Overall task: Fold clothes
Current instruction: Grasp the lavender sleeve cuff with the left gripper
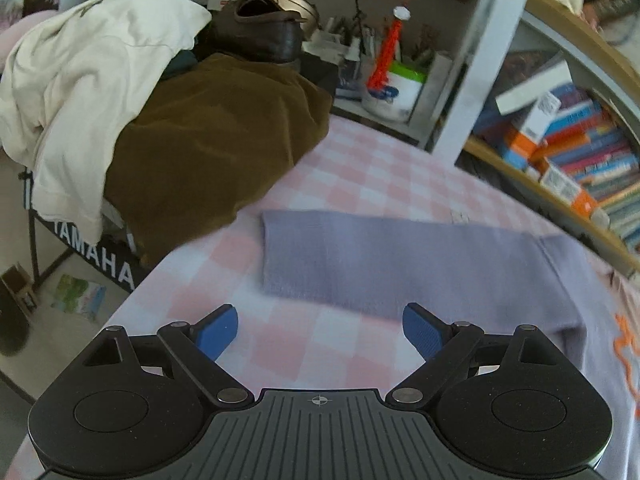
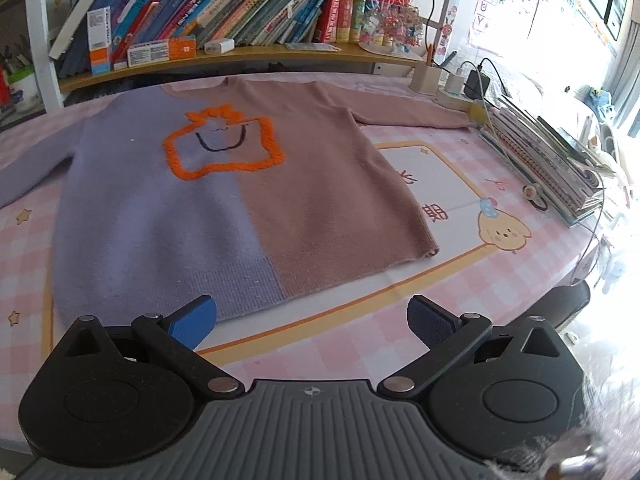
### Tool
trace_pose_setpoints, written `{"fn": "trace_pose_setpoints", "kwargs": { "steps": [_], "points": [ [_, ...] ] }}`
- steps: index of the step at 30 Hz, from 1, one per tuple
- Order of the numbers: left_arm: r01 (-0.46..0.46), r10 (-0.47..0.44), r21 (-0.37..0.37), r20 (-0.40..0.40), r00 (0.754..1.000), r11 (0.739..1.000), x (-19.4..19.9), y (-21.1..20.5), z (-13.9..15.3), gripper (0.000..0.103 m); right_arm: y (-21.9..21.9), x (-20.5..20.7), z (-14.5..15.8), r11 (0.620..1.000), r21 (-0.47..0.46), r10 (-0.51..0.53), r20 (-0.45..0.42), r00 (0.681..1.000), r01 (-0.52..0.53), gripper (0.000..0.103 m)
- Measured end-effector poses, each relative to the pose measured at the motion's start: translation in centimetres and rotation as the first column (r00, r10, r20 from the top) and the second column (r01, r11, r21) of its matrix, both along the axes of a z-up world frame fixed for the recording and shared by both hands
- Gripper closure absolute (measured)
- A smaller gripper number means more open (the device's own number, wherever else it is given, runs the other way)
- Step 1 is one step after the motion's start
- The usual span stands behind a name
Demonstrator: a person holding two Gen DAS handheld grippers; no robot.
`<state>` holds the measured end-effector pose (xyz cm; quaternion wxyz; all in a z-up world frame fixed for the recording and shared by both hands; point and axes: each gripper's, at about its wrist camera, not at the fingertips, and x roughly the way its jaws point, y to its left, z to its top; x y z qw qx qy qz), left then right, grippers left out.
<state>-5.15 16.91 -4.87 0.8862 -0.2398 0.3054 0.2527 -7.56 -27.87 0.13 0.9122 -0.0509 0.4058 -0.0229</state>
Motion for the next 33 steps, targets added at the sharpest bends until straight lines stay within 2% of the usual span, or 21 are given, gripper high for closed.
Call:
{"fn": "trace_pose_setpoints", "kwargs": {
  "steps": [6,11,14,17,19,21,23,24,25,28,33],
  "points": [
    [-0.073,0.09,-0.12,0.143,0.986,0.99,1.1,2.1,-0.5,0.013,-0.6,0.3,-0.2,0.999,-0.008,-0.038,-0.011,0.999,0.038,0.0],
    [-0.087,0.119,-0.168,0.193,0.974,0.982,2.0,2.9,-0.9,0.014,-1.1,0.5,-0.4,0.998,-0.008,-0.065,-0.016,0.998,0.065,0.0],
    [-0.098,0.144,-0.201,0.228,0.963,0.975,2.2,3.3,-1.1,0.018,-1.3,0.7,-0.5,0.997,-0.009,-0.073,-0.021,0.997,0.073,0.0],
    [-0.119,0.178,-0.231,0.255,0.951,0.966,2.6,3.9,-1.6,0.038,-1.2,1.0,-0.6,0.998,-0.012,-0.069,-0.024,0.997,0.069,0.0],
    [-0.144,0.196,-0.222,0.238,0.951,0.964,2.8,4.1,-1.7,0.059,-1.2,1.1,-0.6,0.998,-0.014,-0.065,-0.024,0.998,0.065,0.0],
    [-0.159,0.208,-0.219,0.225,0.952,0.963,2.8,4.1,-1.7,0.063,-1.2,1.3,-0.6,0.998,-0.014,-0.065,-0.022,0.998,0.064,0.0],
    [-0.173,0.219,-0.218,0.21,0.953,0.961,2.9,4.2,-1.7,0.074,-1.2,1.5,-0.6,0.998,-0.011,-0.067,-0.018,0.998,0.066,0.0],
    [-0.178,0.223,-0.217,0.204,0.953,0.96,2.9,4.2,-1.7,0.085,-1.2,1.6,-0.6,0.998,-0.009,-0.066,-0.017,0.998,0.066,0.0],
    [-0.179,0.223,-0.215,0.205,0.953,0.96,2.8,4.2,-1.6,0.09,-1.2,1.7,-0.6,0.998,-0.007,-0.066,-0.016,0.998,0.065,0.0],
    [-0.18,0.224,-0.207,0.212,0.951,0.962,2.5,3.9,-1.0,0.092,-1.0,2.1,-0.6,0.999,0.002,-0.052,-0.007,0.999,0.052,0.0],
    [-0.154,0.2,-0.178,0.284,0.938,0.972,1.3,2.6,1.3,0.092,-0.5,2.8,-0.6,0.999,0.025,-0.021,0.007,1.0,0.021,0.0]
  ]
}}
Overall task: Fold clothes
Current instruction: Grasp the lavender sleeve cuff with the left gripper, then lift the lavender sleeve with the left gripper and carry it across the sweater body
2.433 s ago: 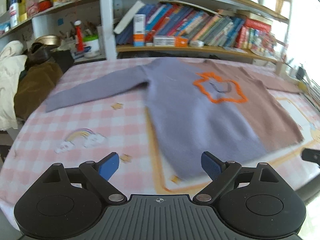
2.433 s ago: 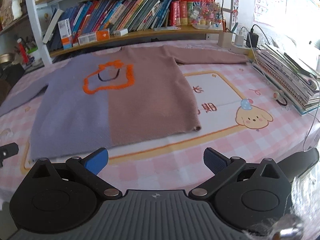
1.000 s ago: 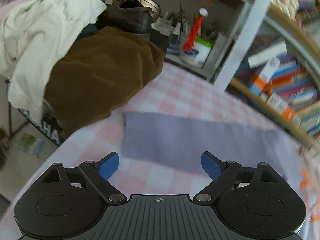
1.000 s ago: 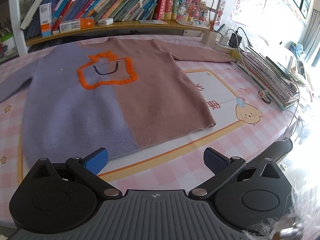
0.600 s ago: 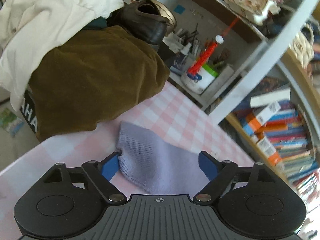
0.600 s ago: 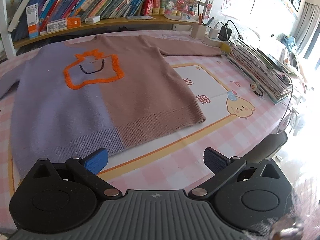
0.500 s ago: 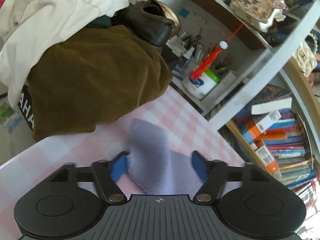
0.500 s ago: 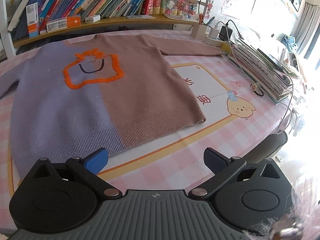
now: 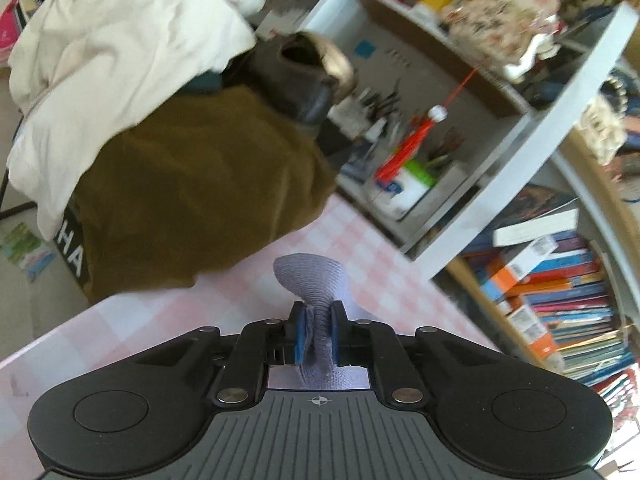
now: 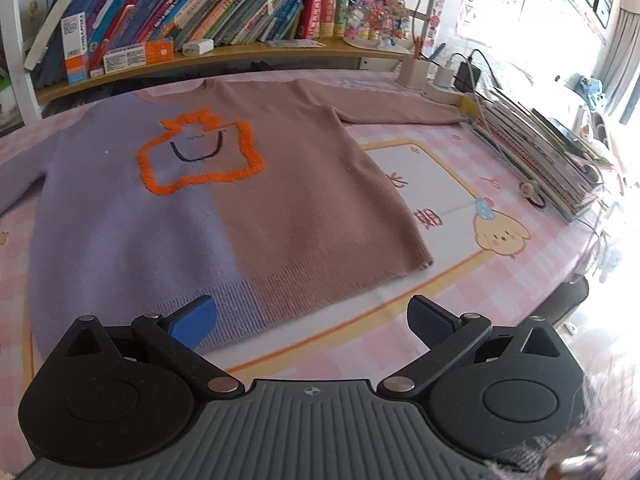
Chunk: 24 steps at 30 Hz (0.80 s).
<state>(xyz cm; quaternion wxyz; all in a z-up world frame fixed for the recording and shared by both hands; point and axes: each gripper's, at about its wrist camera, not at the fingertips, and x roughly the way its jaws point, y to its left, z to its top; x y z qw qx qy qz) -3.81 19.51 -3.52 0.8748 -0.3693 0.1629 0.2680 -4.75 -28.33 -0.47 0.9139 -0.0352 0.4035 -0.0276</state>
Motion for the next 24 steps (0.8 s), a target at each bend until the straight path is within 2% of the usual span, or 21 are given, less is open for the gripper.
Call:
{"fn": "trace_pose_setpoints", "kwargs": {
  "steps": [6,14,20,24],
  "points": [
    [0.04,-0.041,0.024,0.07,0.997,0.999,-0.1,-1.8,2.6,0.092,0.2,1.1,0.0,0.998,0.024,0.052,0.018,0.998,-0.053,0.0],
    [0.07,-0.073,0.026,0.17,0.983,0.997,1.8,-6.4,6.1,0.092,-2.3,3.6,-0.4,0.993,0.07,0.093,0.045,0.995,-0.096,0.0],
    [0.082,-0.096,0.073,0.214,0.972,0.994,6.7,-13.4,9.0,0.092,-5.7,6.7,-0.3,0.972,0.094,0.208,0.081,0.975,-0.215,0.0],
    [0.104,-0.13,0.139,0.194,0.972,0.985,11.2,-19.2,10.3,0.092,-9.2,8.8,0.1,0.95,0.118,0.278,0.09,0.956,-0.288,0.0]
  ]
}}
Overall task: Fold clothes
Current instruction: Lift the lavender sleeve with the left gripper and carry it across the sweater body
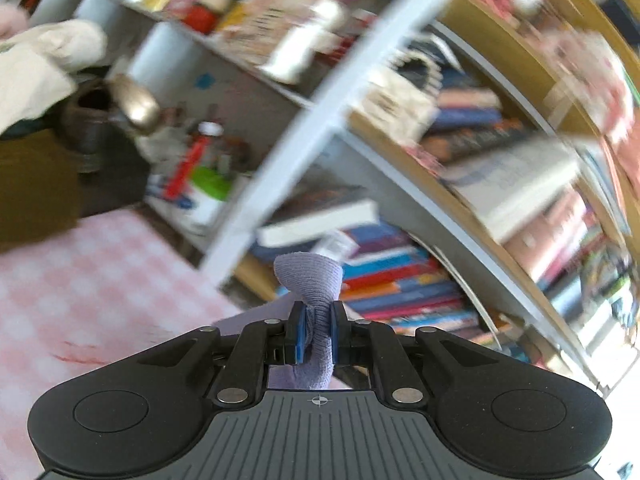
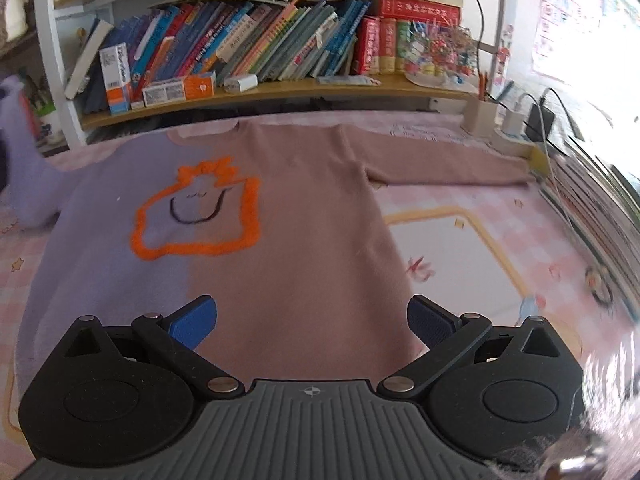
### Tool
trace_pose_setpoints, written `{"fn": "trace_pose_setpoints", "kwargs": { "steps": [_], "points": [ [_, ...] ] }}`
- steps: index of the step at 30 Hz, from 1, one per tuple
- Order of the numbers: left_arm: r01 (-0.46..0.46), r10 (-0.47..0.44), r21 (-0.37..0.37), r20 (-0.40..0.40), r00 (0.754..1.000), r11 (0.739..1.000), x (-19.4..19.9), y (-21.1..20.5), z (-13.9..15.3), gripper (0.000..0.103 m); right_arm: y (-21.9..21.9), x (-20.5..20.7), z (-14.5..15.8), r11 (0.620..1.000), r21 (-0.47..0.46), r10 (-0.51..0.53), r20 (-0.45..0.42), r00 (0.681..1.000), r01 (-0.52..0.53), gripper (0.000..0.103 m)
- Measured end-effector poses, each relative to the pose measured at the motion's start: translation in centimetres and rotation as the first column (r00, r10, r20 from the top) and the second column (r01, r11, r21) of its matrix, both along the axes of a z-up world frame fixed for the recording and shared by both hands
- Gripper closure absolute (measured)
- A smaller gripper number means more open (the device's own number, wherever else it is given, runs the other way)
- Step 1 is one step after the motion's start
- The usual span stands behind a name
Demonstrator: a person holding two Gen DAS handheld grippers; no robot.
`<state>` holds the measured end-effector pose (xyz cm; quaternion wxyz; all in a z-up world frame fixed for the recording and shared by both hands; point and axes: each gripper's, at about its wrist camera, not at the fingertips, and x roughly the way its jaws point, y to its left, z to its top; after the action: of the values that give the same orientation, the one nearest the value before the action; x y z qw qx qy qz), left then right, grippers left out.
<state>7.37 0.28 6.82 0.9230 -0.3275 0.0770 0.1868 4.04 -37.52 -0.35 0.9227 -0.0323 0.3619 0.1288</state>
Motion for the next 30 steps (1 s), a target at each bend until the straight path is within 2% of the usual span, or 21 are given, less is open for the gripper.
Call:
{"fn": "trace_pose_setpoints", "kwargs": {
  "steps": [7,10,13,20,30],
  "points": [
    [0.013,0.0,0.13,-0.099,0.995,0.991,7.9,-9.0,-0.2,0.092,-6.2,2.7,-0.2,0.996,0.023,0.088,-0.014,0.996,-0.087,0.0],
    [0.031,-0.004,0.183,-0.145,0.989,0.983,10.2,-11.9,-1.0,0.092,-8.6,3.7,-0.7,0.995,0.021,0.097,-0.031,0.995,-0.096,0.0],
    [0.037,0.004,0.205,-0.192,0.981,0.978,11.9,-13.9,-2.1,0.092,-10.7,4.6,-1.1,0.996,0.021,0.089,-0.044,0.995,-0.089,0.0],
    [0.058,0.0,0.208,-0.27,0.963,0.976,13.8,-16.6,-4.6,0.092,-13.7,5.9,-1.8,0.997,0.019,0.075,-0.069,0.995,-0.074,0.0],
    [0.136,-0.027,0.28,-0.362,0.932,0.95,15.2,-19.9,-6.4,0.092,-15.4,6.7,-2.4,0.998,0.027,0.057,-0.092,0.994,-0.055,0.0]
  ]
}}
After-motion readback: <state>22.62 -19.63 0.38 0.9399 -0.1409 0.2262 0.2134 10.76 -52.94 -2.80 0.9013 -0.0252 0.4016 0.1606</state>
